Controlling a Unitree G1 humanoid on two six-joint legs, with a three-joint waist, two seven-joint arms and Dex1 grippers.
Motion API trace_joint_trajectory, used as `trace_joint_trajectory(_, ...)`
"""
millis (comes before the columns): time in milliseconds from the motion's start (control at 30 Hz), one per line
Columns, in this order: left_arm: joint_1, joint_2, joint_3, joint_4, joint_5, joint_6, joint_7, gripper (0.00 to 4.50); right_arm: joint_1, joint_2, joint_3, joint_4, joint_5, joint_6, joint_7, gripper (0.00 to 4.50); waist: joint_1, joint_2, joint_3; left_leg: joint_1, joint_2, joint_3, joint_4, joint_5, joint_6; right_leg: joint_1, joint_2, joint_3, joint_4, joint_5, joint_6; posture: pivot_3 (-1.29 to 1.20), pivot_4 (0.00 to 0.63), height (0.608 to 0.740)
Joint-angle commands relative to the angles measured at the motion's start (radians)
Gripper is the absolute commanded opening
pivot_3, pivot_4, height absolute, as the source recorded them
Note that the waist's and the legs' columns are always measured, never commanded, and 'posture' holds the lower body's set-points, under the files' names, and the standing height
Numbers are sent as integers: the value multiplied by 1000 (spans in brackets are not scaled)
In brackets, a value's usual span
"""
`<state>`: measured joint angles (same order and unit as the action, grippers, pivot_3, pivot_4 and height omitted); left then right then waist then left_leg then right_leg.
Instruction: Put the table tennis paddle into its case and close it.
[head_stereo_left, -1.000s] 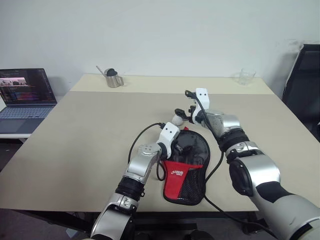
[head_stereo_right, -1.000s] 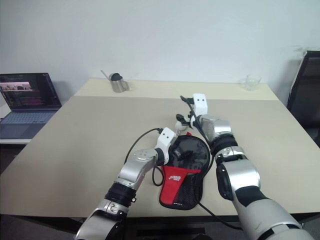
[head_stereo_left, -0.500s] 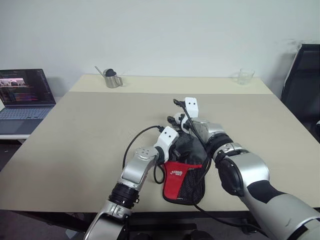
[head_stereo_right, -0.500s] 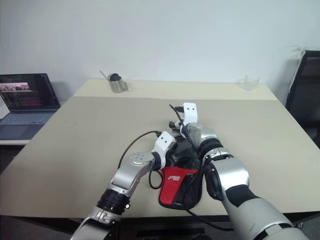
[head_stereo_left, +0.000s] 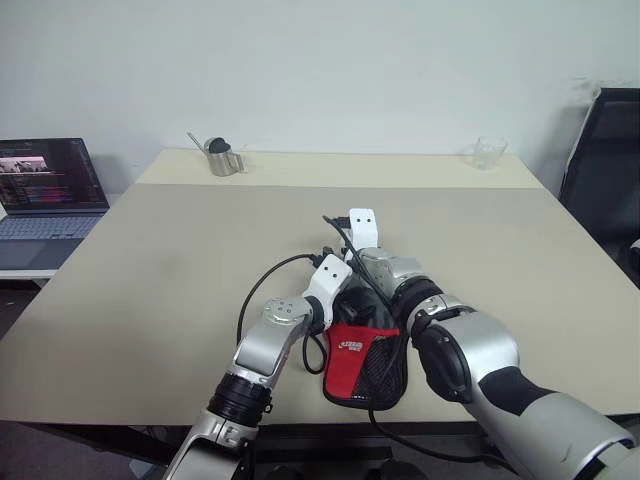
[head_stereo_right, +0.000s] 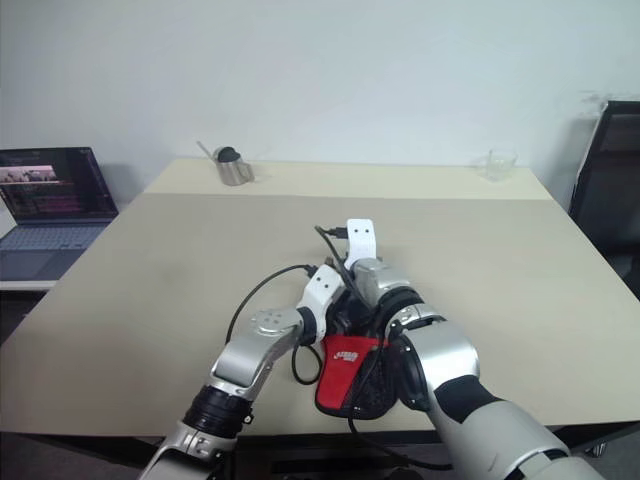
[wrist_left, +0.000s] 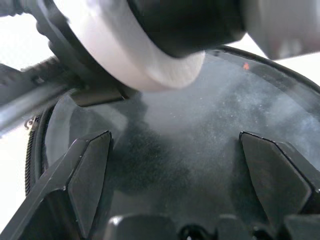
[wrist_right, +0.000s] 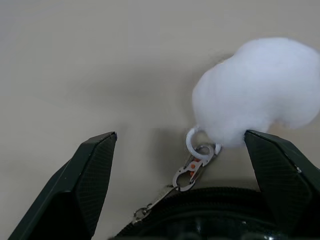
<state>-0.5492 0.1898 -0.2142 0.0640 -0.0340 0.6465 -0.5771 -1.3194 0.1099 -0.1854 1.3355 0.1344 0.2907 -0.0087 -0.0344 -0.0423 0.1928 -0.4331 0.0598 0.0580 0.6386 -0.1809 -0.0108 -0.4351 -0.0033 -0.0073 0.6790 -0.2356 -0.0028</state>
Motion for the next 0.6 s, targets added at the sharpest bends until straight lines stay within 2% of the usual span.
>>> trace_joint_trajectory(33,10,6,-2,-40,-8,15,11,4481,1,6,1,-10,-26,-14,-39,4452,0,0,0,0,0,0,0,0,0,0,0,0,0,0,0,0,150,740)
trace_joint_trajectory(600,14,13,-10,-60,-15,32,28,4481,-46,-12,-74,-1,-22,-62,-68,4452,0,0,0,0,0,0,-1,0,0,0,0,0,-1,0,0,0,150,740)
